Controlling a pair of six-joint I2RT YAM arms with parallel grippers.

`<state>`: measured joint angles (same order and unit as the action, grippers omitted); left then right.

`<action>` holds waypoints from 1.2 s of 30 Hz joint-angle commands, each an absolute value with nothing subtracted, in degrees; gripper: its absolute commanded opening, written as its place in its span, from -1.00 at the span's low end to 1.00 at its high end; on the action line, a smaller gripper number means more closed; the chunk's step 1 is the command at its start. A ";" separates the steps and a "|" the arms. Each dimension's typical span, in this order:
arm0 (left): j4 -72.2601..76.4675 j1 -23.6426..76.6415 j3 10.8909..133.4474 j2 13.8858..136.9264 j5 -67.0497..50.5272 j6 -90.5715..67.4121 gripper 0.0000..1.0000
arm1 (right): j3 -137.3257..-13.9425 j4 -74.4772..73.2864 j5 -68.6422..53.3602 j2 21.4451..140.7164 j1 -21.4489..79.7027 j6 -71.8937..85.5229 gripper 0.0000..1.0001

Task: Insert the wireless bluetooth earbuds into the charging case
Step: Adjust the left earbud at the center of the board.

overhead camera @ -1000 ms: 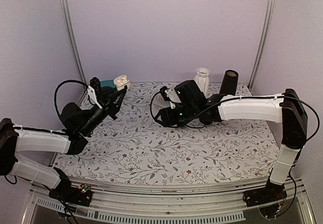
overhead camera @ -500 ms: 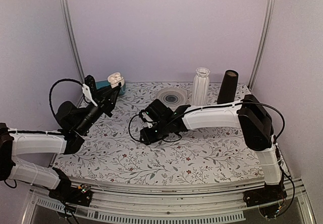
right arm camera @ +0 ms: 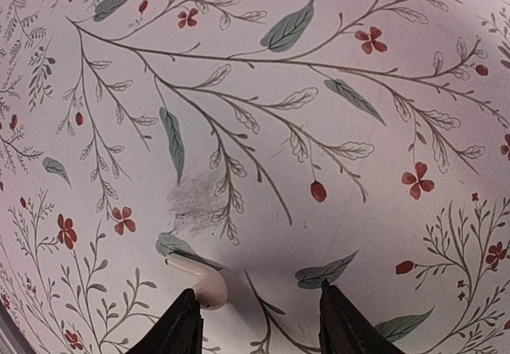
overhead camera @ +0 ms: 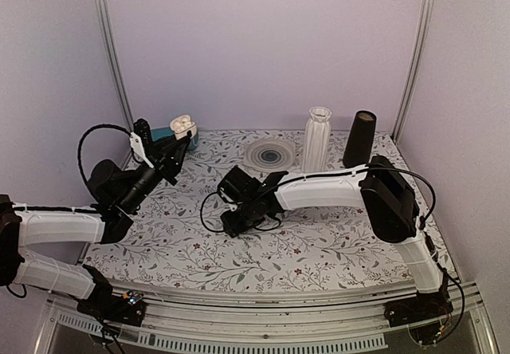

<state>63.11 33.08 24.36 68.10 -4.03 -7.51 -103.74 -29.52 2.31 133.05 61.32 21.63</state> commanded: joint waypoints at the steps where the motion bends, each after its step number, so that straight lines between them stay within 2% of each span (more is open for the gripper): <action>1: 63.69 32.25 24.60 68.20 -4.72 -8.15 -1.00 | -106.08 -30.96 5.06 134.03 62.65 20.28 0.01; 15: 63.42 32.26 25.13 68.46 -5.27 -8.71 -1.00 | -107.14 -31.93 6.04 136.86 63.18 18.74 0.02; 27: 63.45 32.24 25.58 68.91 -5.67 -8.96 -1.00 | -103.97 -35.11 15.07 135.44 63.15 16.64 0.03; 36: 63.42 32.23 25.34 68.95 -5.72 -9.36 -1.00 | -100.02 -32.14 6.89 130.71 57.95 22.03 0.03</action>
